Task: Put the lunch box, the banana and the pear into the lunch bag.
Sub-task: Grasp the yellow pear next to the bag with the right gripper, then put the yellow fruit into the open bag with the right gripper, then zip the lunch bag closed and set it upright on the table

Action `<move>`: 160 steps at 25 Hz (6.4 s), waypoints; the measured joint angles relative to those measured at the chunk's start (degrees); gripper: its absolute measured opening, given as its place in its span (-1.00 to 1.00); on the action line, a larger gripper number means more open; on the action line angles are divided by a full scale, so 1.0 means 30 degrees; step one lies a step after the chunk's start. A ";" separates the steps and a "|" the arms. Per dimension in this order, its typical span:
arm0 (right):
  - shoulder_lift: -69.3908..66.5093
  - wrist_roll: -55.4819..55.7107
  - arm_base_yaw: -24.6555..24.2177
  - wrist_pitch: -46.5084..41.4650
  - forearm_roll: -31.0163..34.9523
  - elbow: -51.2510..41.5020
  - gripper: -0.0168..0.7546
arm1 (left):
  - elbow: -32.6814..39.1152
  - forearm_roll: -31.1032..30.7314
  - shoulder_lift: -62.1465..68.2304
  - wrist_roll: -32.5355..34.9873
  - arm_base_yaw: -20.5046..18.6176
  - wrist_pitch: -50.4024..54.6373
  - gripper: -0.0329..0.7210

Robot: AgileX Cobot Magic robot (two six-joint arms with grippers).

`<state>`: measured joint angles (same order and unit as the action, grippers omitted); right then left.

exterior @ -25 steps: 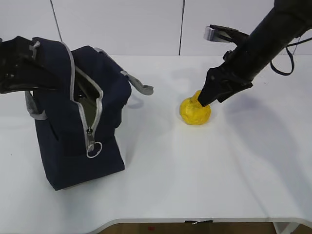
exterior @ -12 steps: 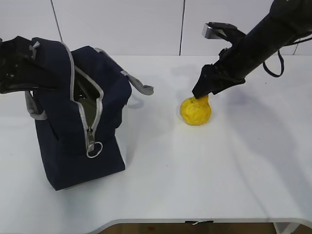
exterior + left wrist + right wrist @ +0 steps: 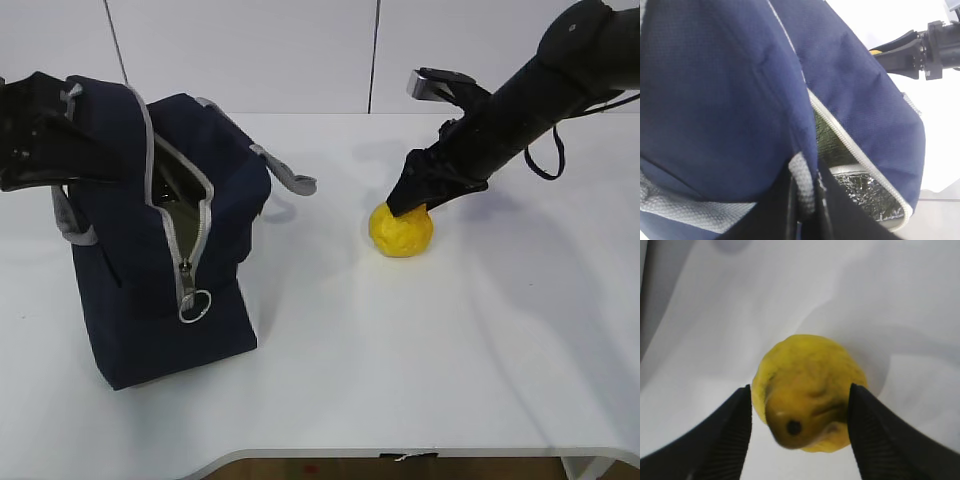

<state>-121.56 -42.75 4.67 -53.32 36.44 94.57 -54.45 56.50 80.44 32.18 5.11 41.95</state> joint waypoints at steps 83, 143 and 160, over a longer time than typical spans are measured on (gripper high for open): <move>-0.2340 -0.0844 0.7682 -0.5922 0.0375 1.2012 -0.05 | 0.0000 0.0060 0.0000 0.0072 0.0000 -0.0071 -0.86; -0.2223 0.8248 0.6896 -0.5755 -0.3286 1.1772 -0.46 | 0.0000 0.1982 0.0000 0.1761 0.0000 0.1465 -0.86; -0.1605 0.7663 0.6851 -0.5967 -0.3171 1.1679 -0.93 | -0.0095 0.2145 0.0000 0.2813 0.0000 0.1587 -0.86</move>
<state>-126.38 -19.76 25.23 -71.23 26.92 129.60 -54.73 62.93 80.44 40.62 5.11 46.71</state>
